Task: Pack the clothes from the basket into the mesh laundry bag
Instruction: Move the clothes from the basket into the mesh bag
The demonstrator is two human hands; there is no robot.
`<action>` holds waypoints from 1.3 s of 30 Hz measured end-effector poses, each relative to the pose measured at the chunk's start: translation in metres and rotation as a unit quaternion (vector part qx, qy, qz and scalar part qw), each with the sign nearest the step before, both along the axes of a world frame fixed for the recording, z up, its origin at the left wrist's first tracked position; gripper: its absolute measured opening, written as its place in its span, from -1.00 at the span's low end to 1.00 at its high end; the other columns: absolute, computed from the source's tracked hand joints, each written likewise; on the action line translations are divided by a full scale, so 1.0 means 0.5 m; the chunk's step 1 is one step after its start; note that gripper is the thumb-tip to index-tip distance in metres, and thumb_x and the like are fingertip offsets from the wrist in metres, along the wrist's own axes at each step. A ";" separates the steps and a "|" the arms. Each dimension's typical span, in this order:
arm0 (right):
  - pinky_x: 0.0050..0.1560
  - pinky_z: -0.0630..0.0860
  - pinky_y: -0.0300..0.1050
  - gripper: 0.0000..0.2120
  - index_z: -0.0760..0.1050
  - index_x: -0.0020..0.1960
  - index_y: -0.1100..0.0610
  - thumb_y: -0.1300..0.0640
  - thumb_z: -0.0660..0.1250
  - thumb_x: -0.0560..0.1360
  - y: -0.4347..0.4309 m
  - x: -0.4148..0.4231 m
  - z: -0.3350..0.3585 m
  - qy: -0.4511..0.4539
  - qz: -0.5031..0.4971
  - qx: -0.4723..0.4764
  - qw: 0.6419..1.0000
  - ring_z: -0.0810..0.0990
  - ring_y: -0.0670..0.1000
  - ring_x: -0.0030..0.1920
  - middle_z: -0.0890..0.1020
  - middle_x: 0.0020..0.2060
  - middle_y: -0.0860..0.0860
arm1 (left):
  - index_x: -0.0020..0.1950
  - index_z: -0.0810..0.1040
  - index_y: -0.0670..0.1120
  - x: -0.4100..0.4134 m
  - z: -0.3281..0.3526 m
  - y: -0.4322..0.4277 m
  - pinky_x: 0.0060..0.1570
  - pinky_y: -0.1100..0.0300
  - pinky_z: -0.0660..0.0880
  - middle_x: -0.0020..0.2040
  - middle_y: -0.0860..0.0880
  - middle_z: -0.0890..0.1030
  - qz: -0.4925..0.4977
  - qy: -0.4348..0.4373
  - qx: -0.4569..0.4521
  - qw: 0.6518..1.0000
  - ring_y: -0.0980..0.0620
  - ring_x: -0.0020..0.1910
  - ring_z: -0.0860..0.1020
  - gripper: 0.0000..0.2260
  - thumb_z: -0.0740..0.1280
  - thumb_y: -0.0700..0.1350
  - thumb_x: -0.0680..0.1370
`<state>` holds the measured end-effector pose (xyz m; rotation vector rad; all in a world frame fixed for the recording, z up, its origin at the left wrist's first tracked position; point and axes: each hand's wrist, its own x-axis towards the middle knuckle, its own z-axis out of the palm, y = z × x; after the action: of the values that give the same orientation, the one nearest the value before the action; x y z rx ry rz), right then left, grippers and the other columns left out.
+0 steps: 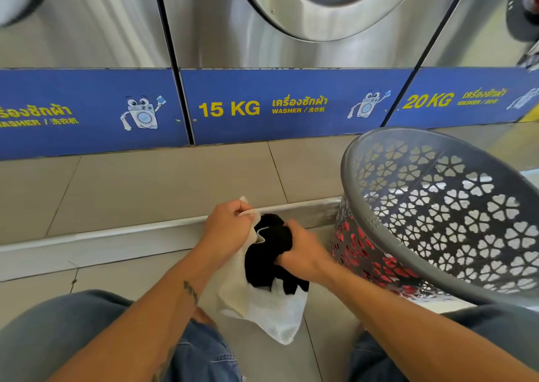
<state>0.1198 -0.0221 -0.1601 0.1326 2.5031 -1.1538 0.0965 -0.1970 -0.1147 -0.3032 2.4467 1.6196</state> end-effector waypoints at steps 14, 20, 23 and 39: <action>0.35 0.47 0.06 -0.42 0.36 0.50 0.02 -0.02 0.17 0.48 -0.004 0.009 -0.058 -0.051 0.153 0.178 0.971 0.49 0.17 0.34 0.50 0.40 0.11 | -0.18 0.66 -0.03 0.017 0.038 -0.004 -0.30 0.21 0.41 -0.15 0.00 0.65 0.008 0.018 0.005 1.000 0.02 -0.20 0.55 -0.86 0.34 -0.18 0.53; -0.14 0.46 -0.08 -0.69 0.52 0.22 0.06 -0.01 0.27 0.52 0.022 -0.018 -0.012 0.047 0.122 0.323 0.937 0.65 0.15 0.06 0.66 0.08 0.06 | -0.10 0.65 -0.01 -0.007 0.040 -0.010 -0.37 0.21 0.36 -0.16 0.06 0.61 0.020 0.028 -0.068 0.997 0.12 -0.23 0.50 -0.83 0.28 -0.20 0.56; -0.14 0.45 -0.08 -0.78 0.56 0.17 0.09 0.06 0.26 0.58 0.038 -0.002 0.002 0.057 0.151 0.419 0.894 0.67 0.15 0.07 0.68 0.06 0.08 | -0.13 0.64 0.02 -0.007 0.035 -0.002 -0.36 0.19 0.37 -0.17 0.03 0.62 -0.032 0.026 -0.107 0.993 0.07 -0.23 0.53 -0.82 0.26 -0.17 0.56; 0.48 0.19 0.27 -0.28 -0.11 0.63 -0.21 -0.03 0.17 0.58 -0.003 0.052 -0.038 -0.090 0.264 0.243 0.929 0.11 0.27 0.57 0.21 0.60 -0.01 | -0.13 0.63 -0.04 0.002 0.032 -0.022 -0.29 0.17 0.38 -0.18 0.00 0.60 -0.061 0.072 -0.156 0.983 -0.01 -0.18 0.53 -0.81 0.25 -0.15 0.60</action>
<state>0.1459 -0.0237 -0.1789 -0.2798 2.3855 -0.2866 0.0974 -0.2080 -0.0986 -0.0784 2.7689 1.2476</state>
